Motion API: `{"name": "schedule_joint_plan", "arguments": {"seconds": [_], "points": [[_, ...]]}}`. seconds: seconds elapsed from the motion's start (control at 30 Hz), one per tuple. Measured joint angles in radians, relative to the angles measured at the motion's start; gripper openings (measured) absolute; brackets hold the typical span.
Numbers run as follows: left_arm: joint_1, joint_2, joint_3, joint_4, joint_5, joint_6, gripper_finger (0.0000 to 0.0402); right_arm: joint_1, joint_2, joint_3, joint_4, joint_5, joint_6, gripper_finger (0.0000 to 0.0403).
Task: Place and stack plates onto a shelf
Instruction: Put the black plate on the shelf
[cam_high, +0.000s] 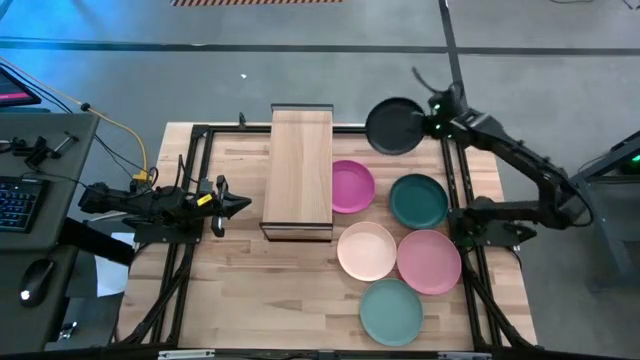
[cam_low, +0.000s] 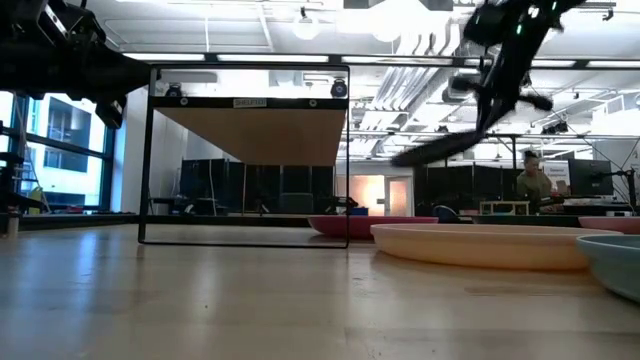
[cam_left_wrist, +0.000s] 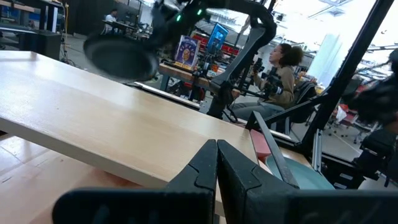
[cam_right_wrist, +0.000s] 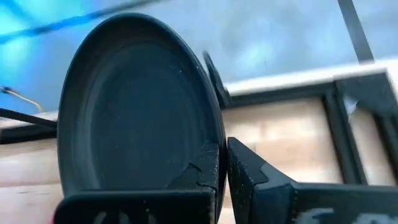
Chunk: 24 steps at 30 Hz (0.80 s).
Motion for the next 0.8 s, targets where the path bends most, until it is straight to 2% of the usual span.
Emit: {"name": "schedule_joint_plan", "arguments": {"seconds": [0.1,0.2,0.3,0.4,0.57,0.7,0.8], "points": [[0.000,0.000,0.000,0.000,0.000,0.000,0.0001,0.031,-0.039,0.075,-0.033,-0.022,-0.040,0.0000],[0.000,0.000,0.000,0.000,0.000,0.000,0.0001,0.080,-0.072,0.116,-0.030,-0.104,-0.045,0.0000],[0.000,0.000,0.000,0.000,0.000,0.000,0.0001,0.162,-0.091,0.121,0.004,-0.170,0.002,0.0000],[0.000,0.000,0.000,0.000,0.000,0.000,0.0001,0.266,-0.075,0.098,0.066,-0.173,0.090,0.0000],[0.000,0.000,0.000,0.000,0.000,0.000,0.0001,0.409,0.042,0.073,0.260,-0.069,0.237,0.0000],[0.000,0.000,0.000,0.000,0.000,0.000,0.0001,0.445,0.170,0.073,0.515,-0.075,0.327,0.0000],[0.000,0.000,0.000,0.000,0.000,0.000,0.0001,0.438,0.263,0.073,0.611,-0.094,0.403,0.0000]]}}
